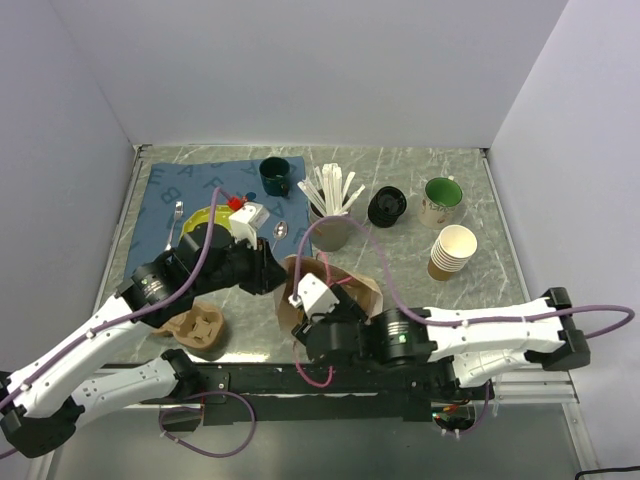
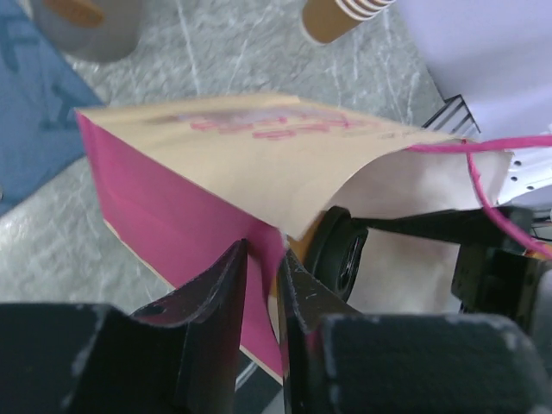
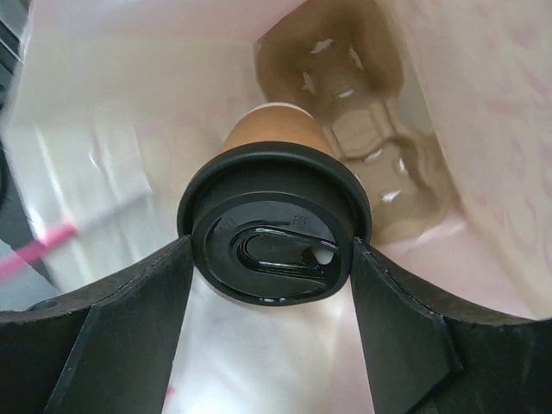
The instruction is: Pack the takeout coffee
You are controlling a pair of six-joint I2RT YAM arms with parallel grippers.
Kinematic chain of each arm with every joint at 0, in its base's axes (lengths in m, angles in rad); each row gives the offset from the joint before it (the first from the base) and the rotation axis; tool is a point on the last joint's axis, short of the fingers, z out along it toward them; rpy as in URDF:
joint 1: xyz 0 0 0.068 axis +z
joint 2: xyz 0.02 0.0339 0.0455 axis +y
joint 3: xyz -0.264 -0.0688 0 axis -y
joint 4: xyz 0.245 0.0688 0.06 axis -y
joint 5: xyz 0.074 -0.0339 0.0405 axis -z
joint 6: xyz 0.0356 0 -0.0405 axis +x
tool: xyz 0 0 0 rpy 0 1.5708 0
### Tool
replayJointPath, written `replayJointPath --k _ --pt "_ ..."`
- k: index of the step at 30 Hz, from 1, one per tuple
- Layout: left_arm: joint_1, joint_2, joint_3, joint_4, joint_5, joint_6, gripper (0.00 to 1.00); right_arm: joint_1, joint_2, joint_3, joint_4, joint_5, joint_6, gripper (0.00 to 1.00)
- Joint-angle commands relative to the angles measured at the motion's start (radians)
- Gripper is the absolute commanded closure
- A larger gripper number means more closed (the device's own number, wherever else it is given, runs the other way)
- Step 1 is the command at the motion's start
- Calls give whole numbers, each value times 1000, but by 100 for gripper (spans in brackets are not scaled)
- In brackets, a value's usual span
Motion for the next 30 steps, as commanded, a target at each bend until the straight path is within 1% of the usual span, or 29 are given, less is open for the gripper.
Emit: replayJointPath --k 1,4,6,7,8,10,12,17,20,21,22,24,26,27,28,29,30 --pt "-6 -6 -29 165 58 80 75 34 45 77 -157 112 171 47" --pt "-6 -4 -49 145 64 68 73 36 34 78 -204 128 230 47" --pt "-6 -19 -56 122 56 60 67 36 25 70 -209 131 233 47" --pt "-6 -27 -60 113 44 59 59 36 22 67 -209 134 234 47" --pt "-6 -41 -62 90 35 59 57 36 22 66 -217 135 239 47" --pt "-6 -48 -50 66 24 62 53 36 22 64 -235 135 250 47" --pt "-6 -48 -30 20 4 59 53 36 15 54 -241 134 257 47" --pt "-6 -29 -11 -30 13 39 59 36 -12 20 -224 125 261 47" --pt "-7 -28 -11 -39 13 22 63 34 -2 37 -238 131 264 47" --pt "-7 -32 -13 -34 7 20 64 36 5 40 -241 129 265 47" --pt "-7 -35 -13 -31 -2 19 67 36 8 43 -244 129 268 47" --pt "-7 -41 -11 -31 -27 19 70 36 10 41 -247 123 273 47" --pt "-7 -44 -10 -30 -27 22 77 36 2 28 -249 115 276 47" --pt "-7 -45 -14 -25 -22 26 83 36 -1 23 -246 109 273 46" --pt "-7 -47 -19 -19 -3 31 96 36 -9 20 -243 106 249 46" --pt "-7 -55 -28 2 13 37 99 36 -24 17 -234 102 222 46" --pt "-7 -61 -51 21 27 46 99 36 -33 14 -185 82 180 45"
